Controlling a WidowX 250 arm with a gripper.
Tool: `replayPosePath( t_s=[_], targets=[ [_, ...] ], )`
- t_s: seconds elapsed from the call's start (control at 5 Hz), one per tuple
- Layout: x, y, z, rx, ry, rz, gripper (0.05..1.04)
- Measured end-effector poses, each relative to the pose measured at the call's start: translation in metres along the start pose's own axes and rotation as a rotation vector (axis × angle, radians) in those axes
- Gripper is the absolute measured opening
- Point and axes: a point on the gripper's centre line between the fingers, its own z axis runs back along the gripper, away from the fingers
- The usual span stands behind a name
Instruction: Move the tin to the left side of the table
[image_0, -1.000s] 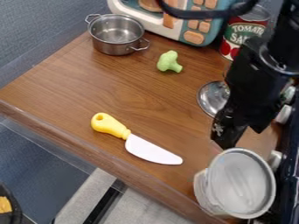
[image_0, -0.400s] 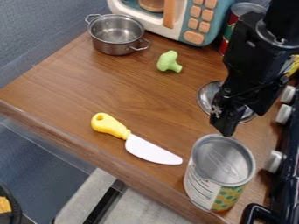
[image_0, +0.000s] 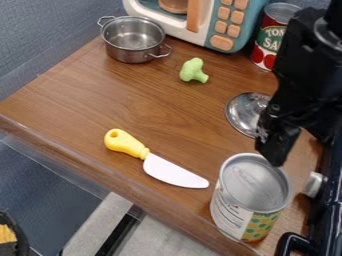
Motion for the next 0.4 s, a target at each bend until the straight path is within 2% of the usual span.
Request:
replayPosePath(
  t_s=[0.2, 0.4],
  targets=[
    [-0.020, 0.017, -0.002, 0.016, 0.040, -0.070, 1.000],
    [-0.024, 0.035, -0.009, 0.025, 0.046, -0.114, 1.000]
  ],
)
